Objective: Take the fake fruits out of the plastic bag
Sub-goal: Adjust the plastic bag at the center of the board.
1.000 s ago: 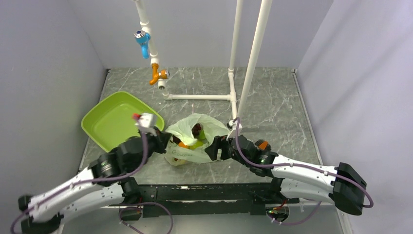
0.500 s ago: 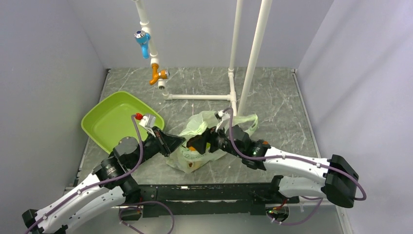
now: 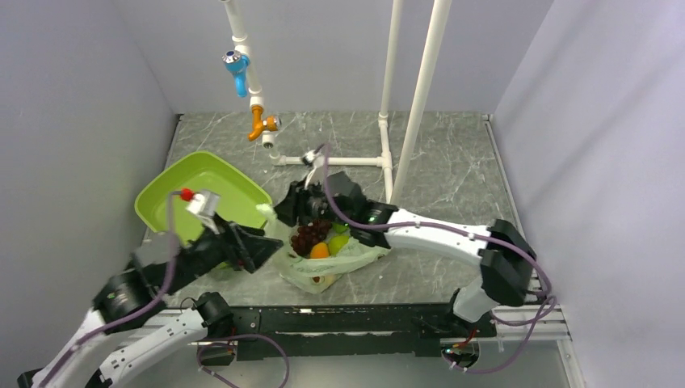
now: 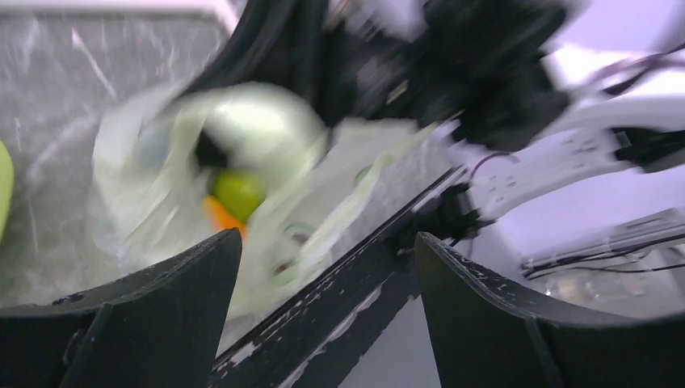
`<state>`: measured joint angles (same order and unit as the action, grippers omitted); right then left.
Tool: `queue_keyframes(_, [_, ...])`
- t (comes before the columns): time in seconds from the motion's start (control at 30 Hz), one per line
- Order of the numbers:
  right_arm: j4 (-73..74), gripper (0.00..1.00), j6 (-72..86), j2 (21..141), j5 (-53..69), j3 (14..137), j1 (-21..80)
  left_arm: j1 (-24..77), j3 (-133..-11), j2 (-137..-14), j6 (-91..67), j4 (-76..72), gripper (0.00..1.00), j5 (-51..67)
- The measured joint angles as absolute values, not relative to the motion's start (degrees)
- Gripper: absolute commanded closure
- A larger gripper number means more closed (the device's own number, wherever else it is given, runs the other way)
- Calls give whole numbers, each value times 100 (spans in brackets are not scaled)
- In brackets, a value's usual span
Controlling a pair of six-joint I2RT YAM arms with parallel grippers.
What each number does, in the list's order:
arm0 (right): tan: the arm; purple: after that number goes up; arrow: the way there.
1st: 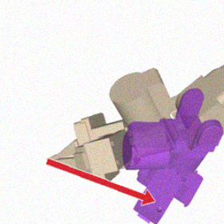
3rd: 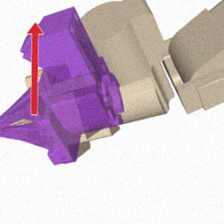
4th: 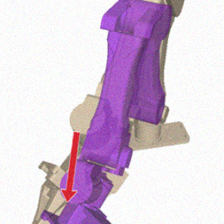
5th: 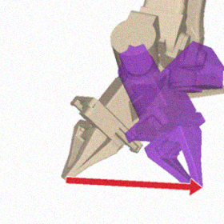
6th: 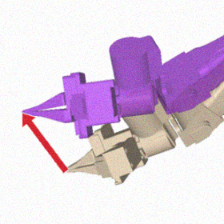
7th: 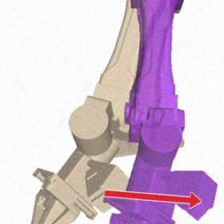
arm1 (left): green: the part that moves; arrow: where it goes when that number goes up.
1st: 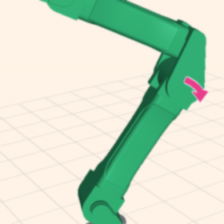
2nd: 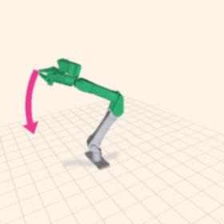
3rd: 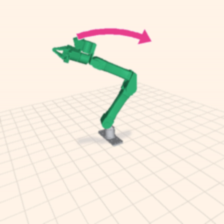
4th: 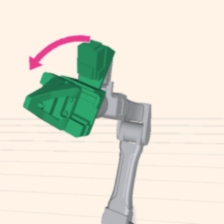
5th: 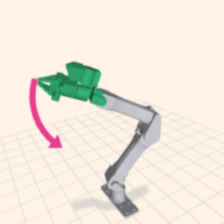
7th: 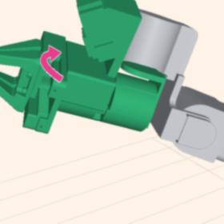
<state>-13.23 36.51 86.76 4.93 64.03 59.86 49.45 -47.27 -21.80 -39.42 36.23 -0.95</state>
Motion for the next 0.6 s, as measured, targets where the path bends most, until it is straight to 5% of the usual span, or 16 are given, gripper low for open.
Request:
queue_keyframes(0.3, [-432,59,3385,9904,290,7140,7122,4945,-7196,-2237,-3468,4768,23,-790])
queue_keyframes(0.47, [-259,47,3382,9810,226,7111,7061,4945,-6514,-2294,-3474,4394,36,-486])
queue_keyframes(0.6, [-222,34,3476,9251,117,6667,6724,4945,-5435,-2633,-3542,4038,35,-73])
